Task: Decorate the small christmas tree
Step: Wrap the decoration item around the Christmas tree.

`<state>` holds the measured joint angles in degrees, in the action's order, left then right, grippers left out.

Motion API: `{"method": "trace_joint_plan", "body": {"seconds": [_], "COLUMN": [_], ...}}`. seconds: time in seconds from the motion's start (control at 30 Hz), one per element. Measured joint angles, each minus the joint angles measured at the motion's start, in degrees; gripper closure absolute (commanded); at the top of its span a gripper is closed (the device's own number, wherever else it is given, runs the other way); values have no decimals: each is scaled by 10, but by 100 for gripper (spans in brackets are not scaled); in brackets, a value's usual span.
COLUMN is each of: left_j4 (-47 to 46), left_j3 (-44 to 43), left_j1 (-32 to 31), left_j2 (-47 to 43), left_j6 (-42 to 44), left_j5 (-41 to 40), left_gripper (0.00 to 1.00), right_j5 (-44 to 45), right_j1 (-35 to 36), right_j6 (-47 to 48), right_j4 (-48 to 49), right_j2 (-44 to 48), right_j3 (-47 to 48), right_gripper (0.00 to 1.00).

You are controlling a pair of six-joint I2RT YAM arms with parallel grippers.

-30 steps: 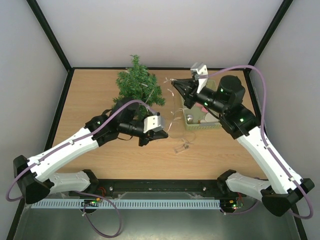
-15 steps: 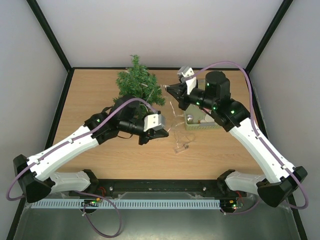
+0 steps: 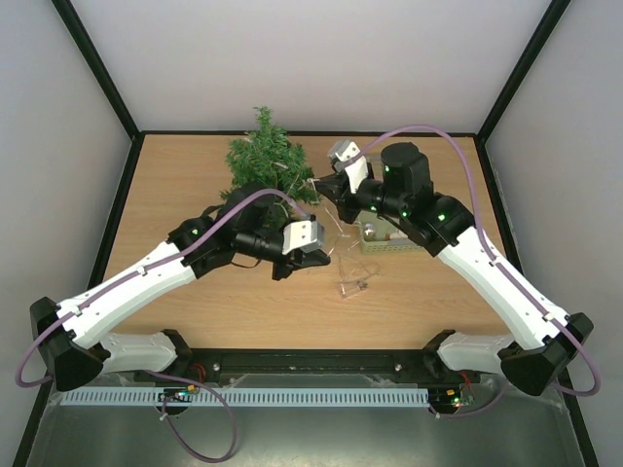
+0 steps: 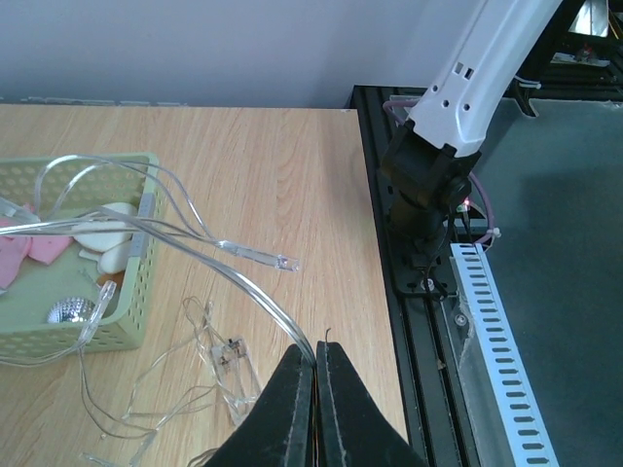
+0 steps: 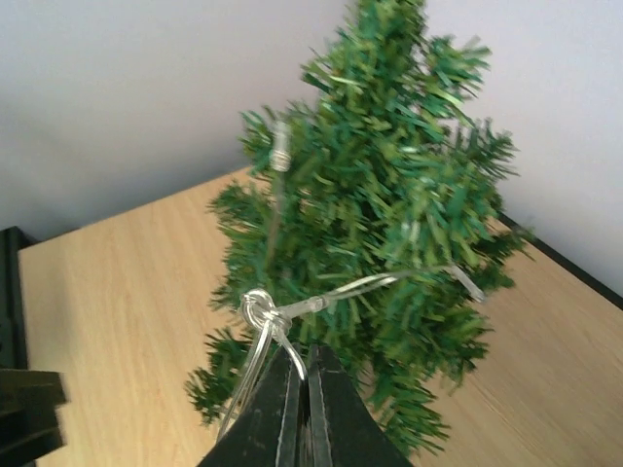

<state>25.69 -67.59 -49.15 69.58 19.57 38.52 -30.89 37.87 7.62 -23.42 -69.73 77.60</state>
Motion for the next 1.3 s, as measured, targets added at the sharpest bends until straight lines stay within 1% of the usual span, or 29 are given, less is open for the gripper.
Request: {"method": "trace_joint_plan", "body": {"seconds": [0.17,0.4,0.63,0.87,1.03,1.13,1.2,1.3], "left_j4": [0,-5,-7,-30,-59,-71,-78,-90], "left_j3": [2,18,29,42,56,59,59,58], "left_j1": [0,11,52,85,87,91,93,94], "left_j2": [-11,-70,-125,-182,-216,-235,-245,-260], "left_j6": [7,11,14,4,-17,-33,-43,-63], "left_j5": [-2,-15,-41,-63,-137,-201,-238,-283], "left_gripper": [98,98,98,98,98,98,98,97], "right_j5": [71,149,192,252,299,305,293,249], "right_j1": [0,-20,-117,-141,-144,-144,-144,-145], "right_j6": [1,-22,-64,-86,-96,-96,-91,-83], "right_j4": [-21,-40,-20,-3,-3,-2,5,28], "right_j2": [-26,-69,-46,-13,35,82,121,176], "right_j3": [11,12,-21,-64,-76,-76,-76,-77], "right_gripper": [98,98,98,98,98,98,98,98]}}
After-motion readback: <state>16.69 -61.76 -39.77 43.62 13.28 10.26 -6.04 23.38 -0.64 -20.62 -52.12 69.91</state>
